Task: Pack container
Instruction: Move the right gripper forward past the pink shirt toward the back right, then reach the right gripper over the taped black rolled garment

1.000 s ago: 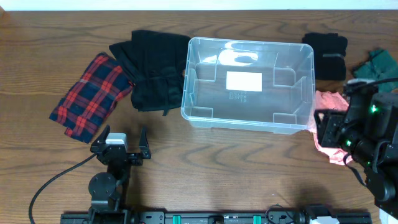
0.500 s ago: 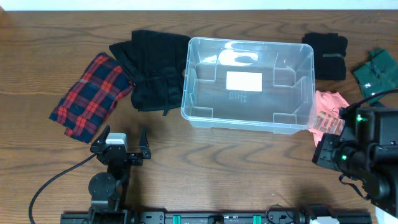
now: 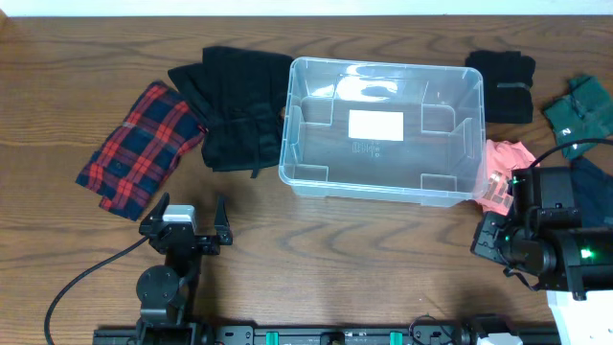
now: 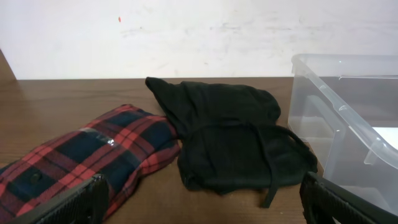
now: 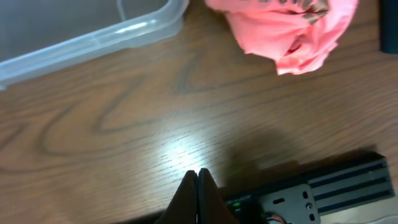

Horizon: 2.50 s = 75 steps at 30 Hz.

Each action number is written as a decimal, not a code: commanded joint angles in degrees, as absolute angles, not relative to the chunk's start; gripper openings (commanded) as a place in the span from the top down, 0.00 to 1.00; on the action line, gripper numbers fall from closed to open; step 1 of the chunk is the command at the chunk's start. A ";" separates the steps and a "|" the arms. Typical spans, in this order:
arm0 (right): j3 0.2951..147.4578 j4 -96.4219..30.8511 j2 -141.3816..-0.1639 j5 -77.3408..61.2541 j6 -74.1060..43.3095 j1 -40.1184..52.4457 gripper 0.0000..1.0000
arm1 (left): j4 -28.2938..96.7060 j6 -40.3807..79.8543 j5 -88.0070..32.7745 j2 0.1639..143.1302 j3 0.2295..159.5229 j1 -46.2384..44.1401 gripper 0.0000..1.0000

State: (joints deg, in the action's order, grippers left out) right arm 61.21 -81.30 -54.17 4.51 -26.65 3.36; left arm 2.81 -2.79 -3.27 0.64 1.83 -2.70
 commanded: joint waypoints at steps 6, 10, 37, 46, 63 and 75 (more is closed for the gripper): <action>60.14 -78.50 -57.87 9.47 -33.54 3.68 0.99 | 3.70 -2.31 -3.46 0.71 0.25 -2.87 0.02; 58.43 -75.22 -59.35 9.91 -33.85 3.66 0.99 | 3.70 -2.31 -3.46 0.71 0.25 -2.87 0.02; 49.76 -54.96 -67.90 11.84 -33.80 3.66 0.99 | 3.70 -2.31 -3.46 0.71 0.25 -2.87 0.02; 49.76 -51.62 -68.16 11.81 -31.09 3.68 0.99 | 3.70 -2.31 -3.46 0.71 0.25 -2.87 0.02; 50.02 -51.62 -67.96 10.28 -27.64 3.68 0.99 | 3.70 -2.31 -3.46 0.71 0.25 -2.87 0.02; 57.80 -58.17 -61.54 8.80 -23.83 3.66 0.43 | 3.70 -2.31 -3.46 0.71 0.25 -2.87 0.02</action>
State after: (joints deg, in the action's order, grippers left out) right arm 54.46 -57.80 -63.66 8.40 -25.21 3.36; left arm 2.83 -2.79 -3.27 0.64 1.83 -2.70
